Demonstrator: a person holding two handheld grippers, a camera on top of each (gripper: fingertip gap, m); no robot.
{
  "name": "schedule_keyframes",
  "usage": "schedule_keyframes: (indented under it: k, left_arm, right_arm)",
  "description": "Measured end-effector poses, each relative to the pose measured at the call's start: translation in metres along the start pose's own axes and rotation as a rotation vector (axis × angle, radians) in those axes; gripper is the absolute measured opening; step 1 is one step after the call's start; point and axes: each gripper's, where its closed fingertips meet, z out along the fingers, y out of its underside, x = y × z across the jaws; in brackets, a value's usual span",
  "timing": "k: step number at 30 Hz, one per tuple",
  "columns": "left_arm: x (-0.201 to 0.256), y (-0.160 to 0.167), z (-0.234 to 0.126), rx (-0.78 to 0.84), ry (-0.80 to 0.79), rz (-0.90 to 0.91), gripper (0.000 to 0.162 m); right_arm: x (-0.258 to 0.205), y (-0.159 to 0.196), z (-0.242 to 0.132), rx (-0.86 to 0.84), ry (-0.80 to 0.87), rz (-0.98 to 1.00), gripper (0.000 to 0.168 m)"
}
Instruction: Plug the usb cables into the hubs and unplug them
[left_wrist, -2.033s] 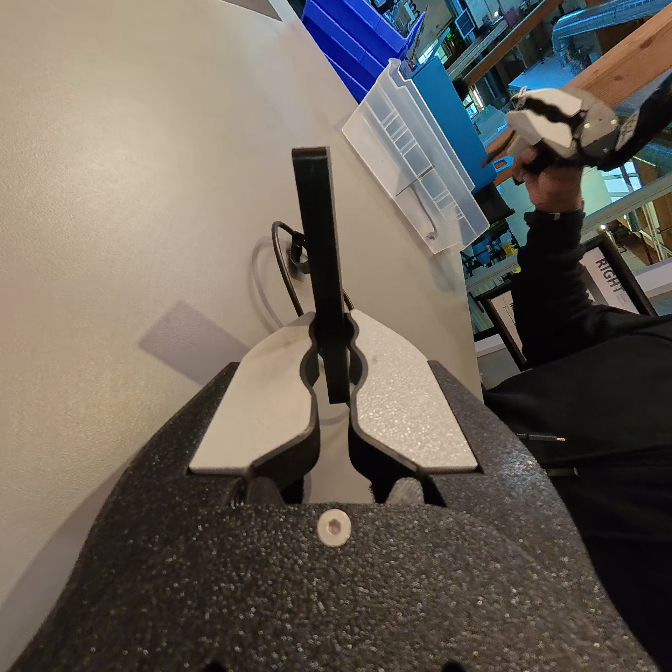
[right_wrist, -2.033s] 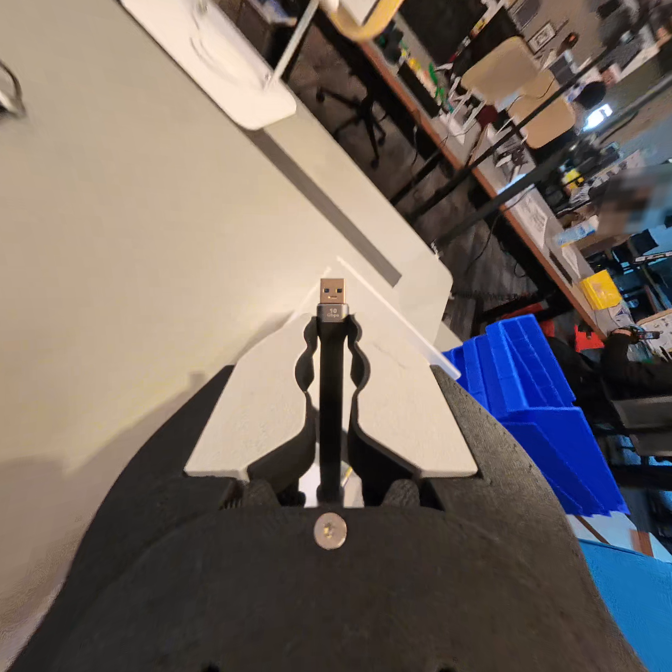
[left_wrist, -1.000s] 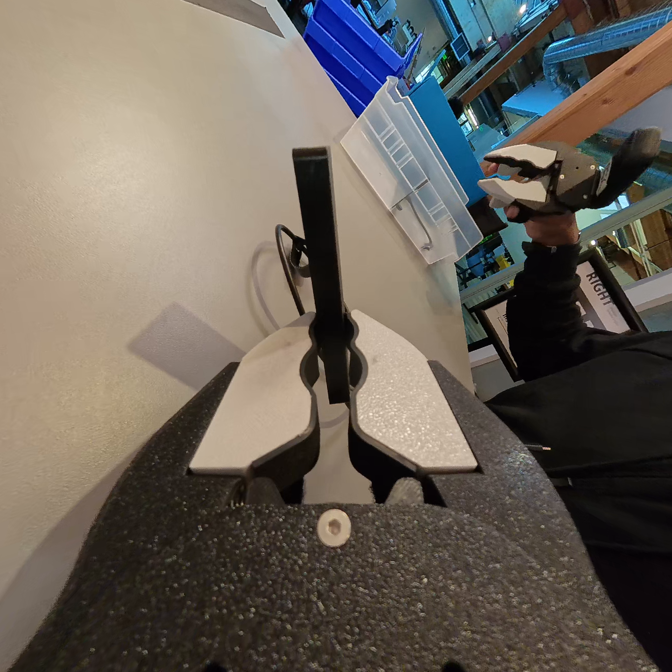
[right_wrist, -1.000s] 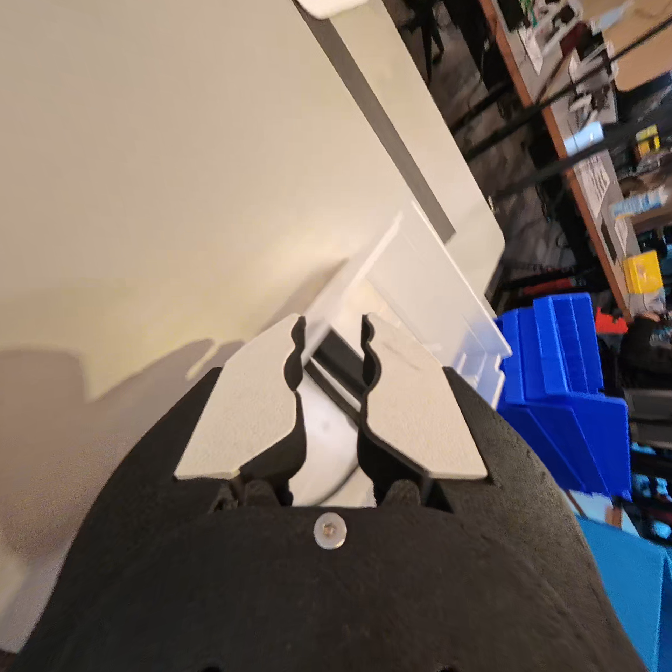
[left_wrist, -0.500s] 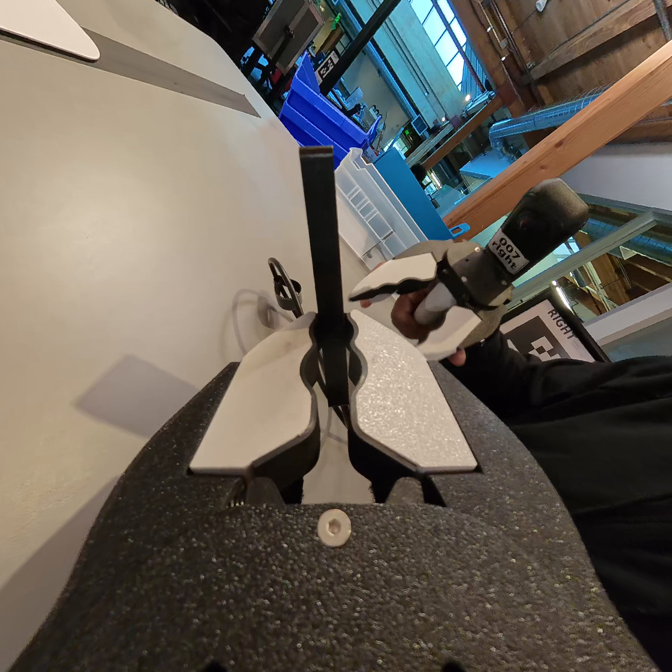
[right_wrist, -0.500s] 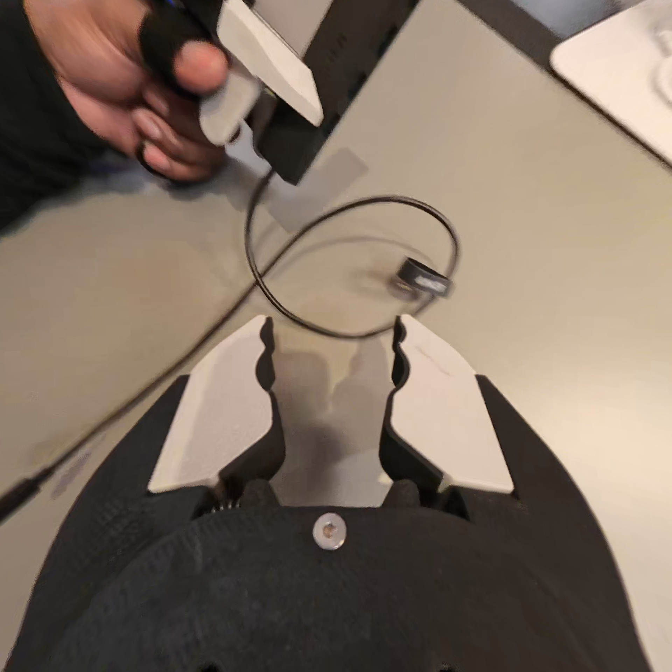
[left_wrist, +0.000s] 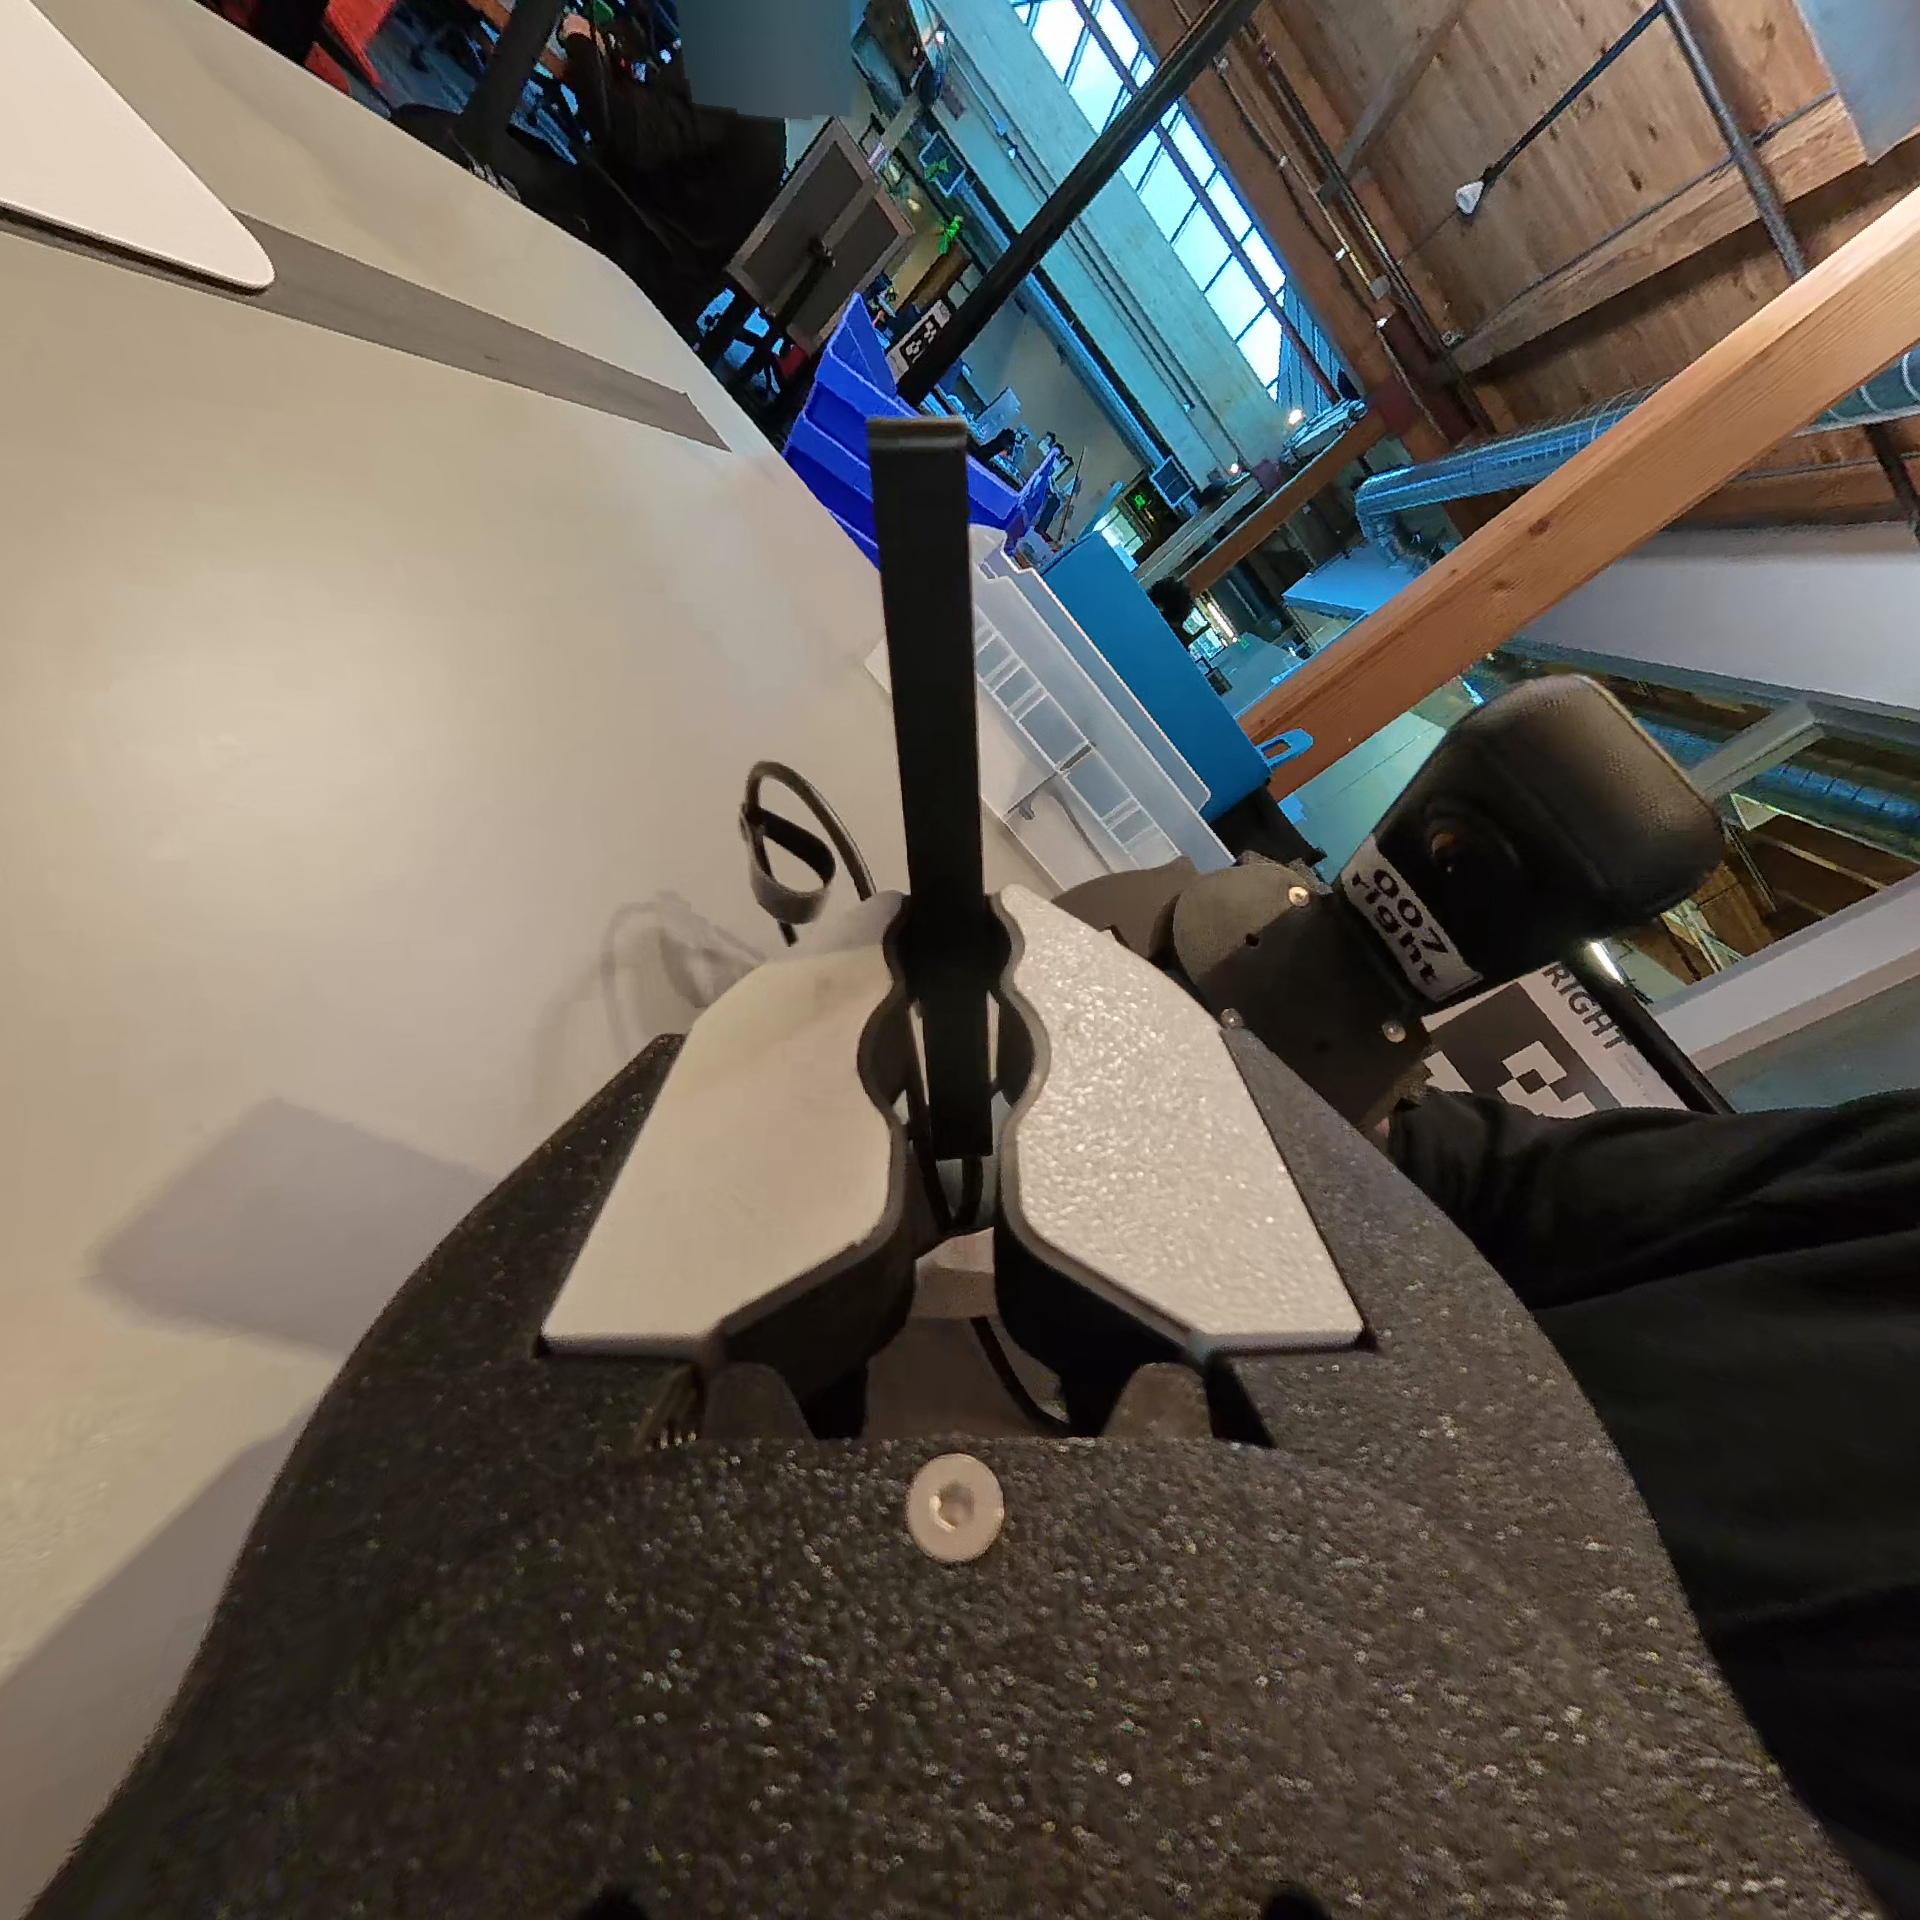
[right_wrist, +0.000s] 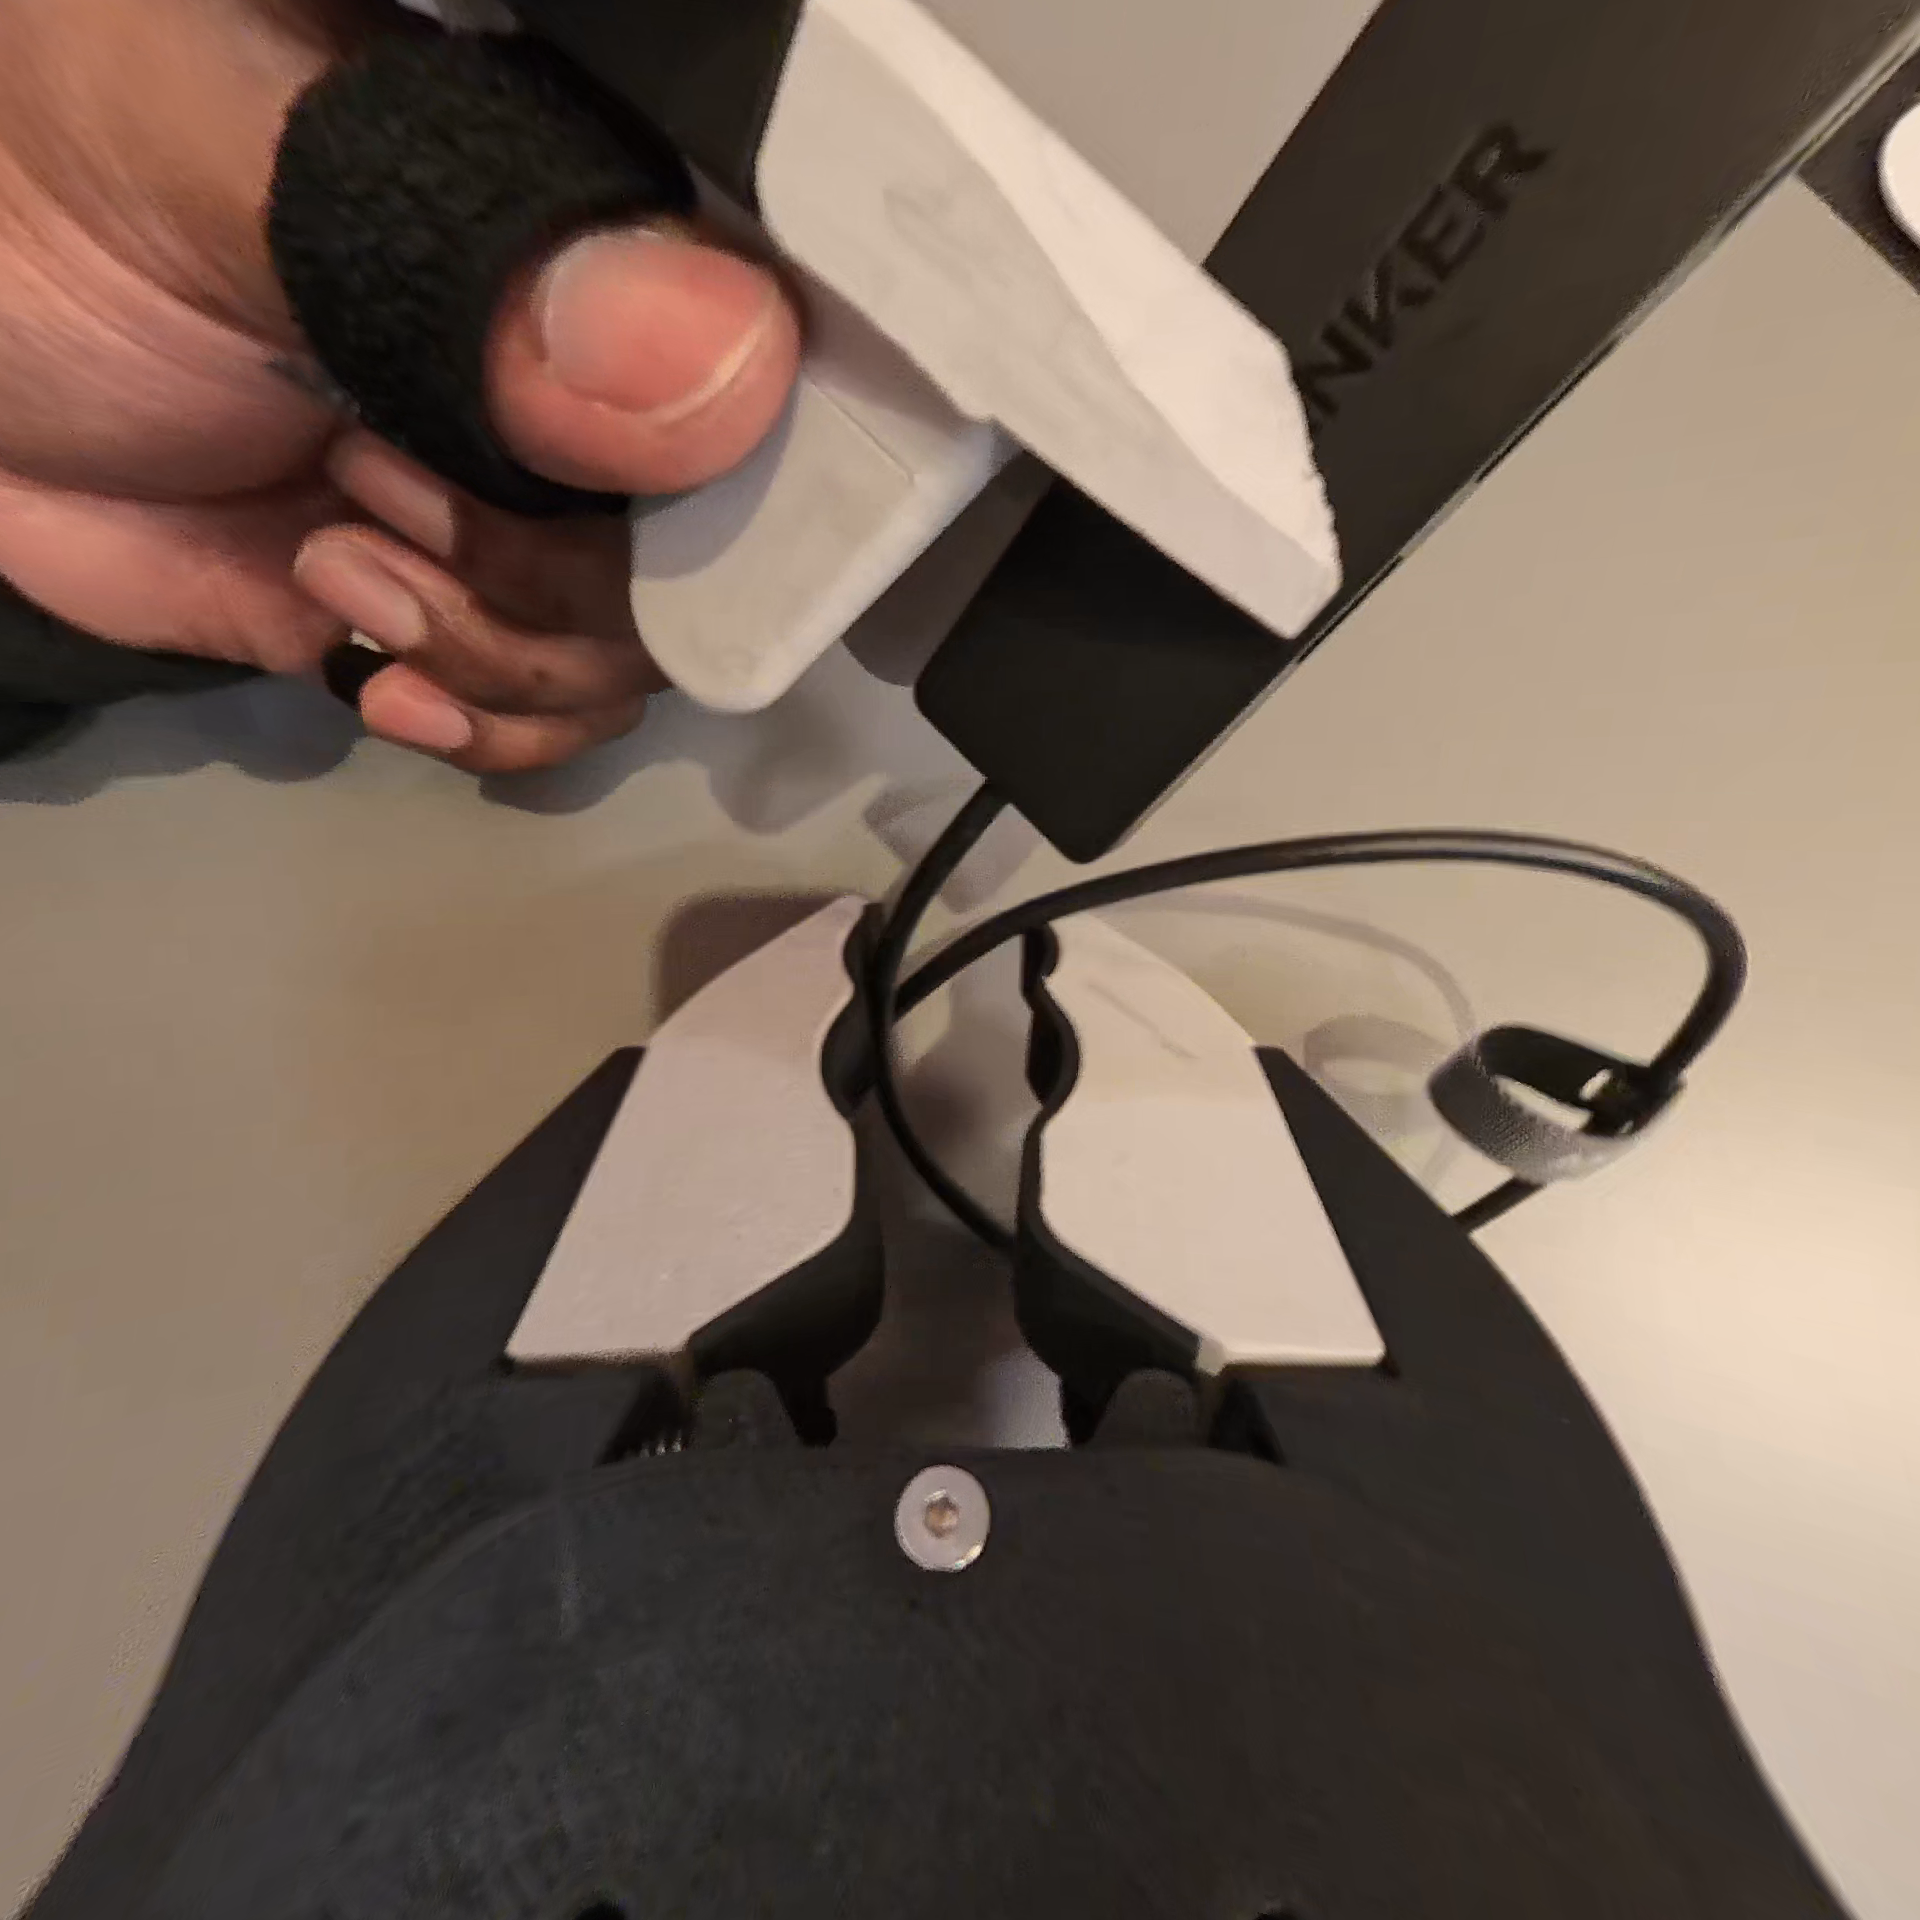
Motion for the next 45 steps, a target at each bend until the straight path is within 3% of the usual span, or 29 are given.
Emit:
schedule_keyframes:
  k: [12, 26, 35, 45]
  left_arm:
    - [0.005, -0.001, 0.002, 0.026, 0.054, -0.002, 0.011]
    - [0.004, 0.000, 0.001, 0.009, 0.062, 0.019, 0.024]
    - [0.023, 0.002, 0.006, 0.010, 0.150, 0.072, 0.027]
    - [0.015, 0.010, 0.010, -0.018, 0.125, 0.055, 0.026]
  right_arm:
    - [0.011, 0.001, -0.006, -0.007, 0.143, -0.137, 0.001]
    - [0.044, 0.002, -0.041, 0.011, 0.208, -0.178, 0.000]
    - [0.111, 0.012, -0.142, -0.016, 0.345, -0.206, 0.000]
    - [0.229, 0.018, -0.338, -0.146, 0.738, -0.322, 0.000]
